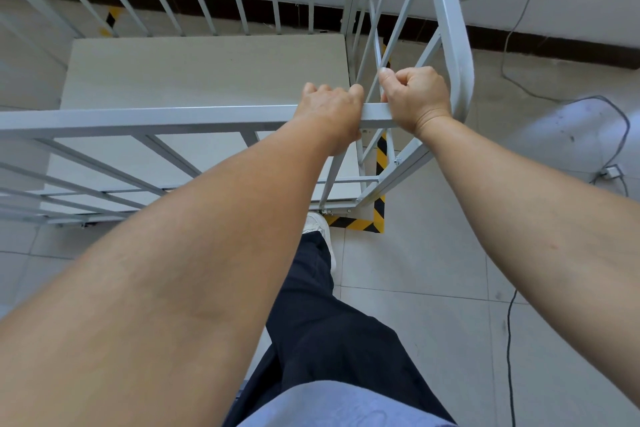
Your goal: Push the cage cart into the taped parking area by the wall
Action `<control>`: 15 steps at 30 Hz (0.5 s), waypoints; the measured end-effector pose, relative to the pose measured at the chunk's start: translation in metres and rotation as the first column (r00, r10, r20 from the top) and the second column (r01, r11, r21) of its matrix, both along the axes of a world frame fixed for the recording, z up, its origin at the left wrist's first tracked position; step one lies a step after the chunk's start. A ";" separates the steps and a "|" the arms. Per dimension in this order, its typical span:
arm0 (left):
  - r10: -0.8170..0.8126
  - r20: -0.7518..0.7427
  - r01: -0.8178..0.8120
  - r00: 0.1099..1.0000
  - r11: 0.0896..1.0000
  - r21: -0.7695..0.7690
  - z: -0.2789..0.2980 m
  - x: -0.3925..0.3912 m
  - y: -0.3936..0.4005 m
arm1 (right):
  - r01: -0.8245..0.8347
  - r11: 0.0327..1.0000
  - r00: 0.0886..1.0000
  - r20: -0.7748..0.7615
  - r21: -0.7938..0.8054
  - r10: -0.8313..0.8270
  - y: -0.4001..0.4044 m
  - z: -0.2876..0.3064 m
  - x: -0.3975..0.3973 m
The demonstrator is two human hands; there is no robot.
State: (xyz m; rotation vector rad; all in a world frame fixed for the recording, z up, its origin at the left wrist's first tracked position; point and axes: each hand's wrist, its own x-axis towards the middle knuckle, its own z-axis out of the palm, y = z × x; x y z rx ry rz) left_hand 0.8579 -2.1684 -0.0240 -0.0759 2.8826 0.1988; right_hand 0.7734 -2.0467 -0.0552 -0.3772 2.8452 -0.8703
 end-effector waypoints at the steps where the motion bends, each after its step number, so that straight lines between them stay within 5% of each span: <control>1: -0.001 0.000 0.001 1.000 1.000 0.003 0.000 0.000 0.000 | -0.005 1.000 1.000 0.007 0.014 0.004 0.000 0.001 0.000; 15: -0.053 0.108 0.046 0.993 0.997 0.069 0.004 -0.009 -0.009 | -0.064 0.990 0.987 0.154 0.124 0.044 -0.006 0.010 -0.001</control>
